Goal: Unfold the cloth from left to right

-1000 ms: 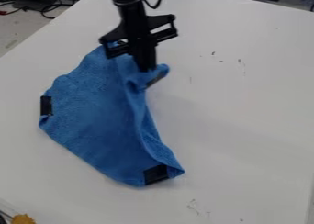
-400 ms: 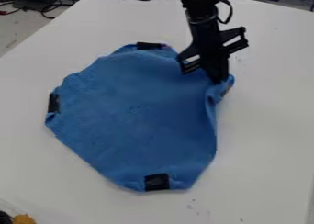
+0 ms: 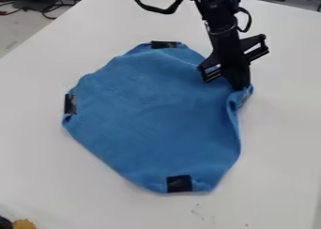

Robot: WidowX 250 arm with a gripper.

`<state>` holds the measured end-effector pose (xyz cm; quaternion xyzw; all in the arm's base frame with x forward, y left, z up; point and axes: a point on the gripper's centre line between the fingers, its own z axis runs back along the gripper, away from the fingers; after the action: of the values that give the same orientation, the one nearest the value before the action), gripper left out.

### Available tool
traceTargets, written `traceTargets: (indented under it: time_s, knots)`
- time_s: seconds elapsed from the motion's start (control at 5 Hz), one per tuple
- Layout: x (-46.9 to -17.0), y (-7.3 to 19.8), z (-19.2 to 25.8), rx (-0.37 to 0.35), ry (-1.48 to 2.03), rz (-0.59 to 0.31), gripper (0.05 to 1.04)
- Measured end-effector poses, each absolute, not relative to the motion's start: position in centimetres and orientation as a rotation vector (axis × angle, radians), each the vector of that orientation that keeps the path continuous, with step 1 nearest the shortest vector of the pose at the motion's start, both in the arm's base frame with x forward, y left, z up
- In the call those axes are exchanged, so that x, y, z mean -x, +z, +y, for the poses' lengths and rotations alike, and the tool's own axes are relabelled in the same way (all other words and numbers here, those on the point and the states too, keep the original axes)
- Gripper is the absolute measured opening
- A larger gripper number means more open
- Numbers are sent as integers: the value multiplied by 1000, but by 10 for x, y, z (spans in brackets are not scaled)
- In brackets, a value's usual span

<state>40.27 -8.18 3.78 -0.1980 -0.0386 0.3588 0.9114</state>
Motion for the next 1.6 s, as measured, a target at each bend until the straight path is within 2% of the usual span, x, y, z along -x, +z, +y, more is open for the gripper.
traceTargets:
  time_s: [0.2,0.4,0.6,0.8,1.0,1.2,1.4,1.6]
  knots:
    - [-404,35,-83,420,736,-83,68]
    - [-398,28,-80,399,755,-73,215]
    - [-393,26,-75,340,742,-50,461]
    - [-392,30,-71,119,691,-38,763]
    - [-391,31,-71,-19,652,-105,997]
    - [-396,36,-65,-66,575,-169,1007]
    - [-393,63,-69,-25,442,-211,1001]
    - [-386,74,-64,14,404,-196,1001]
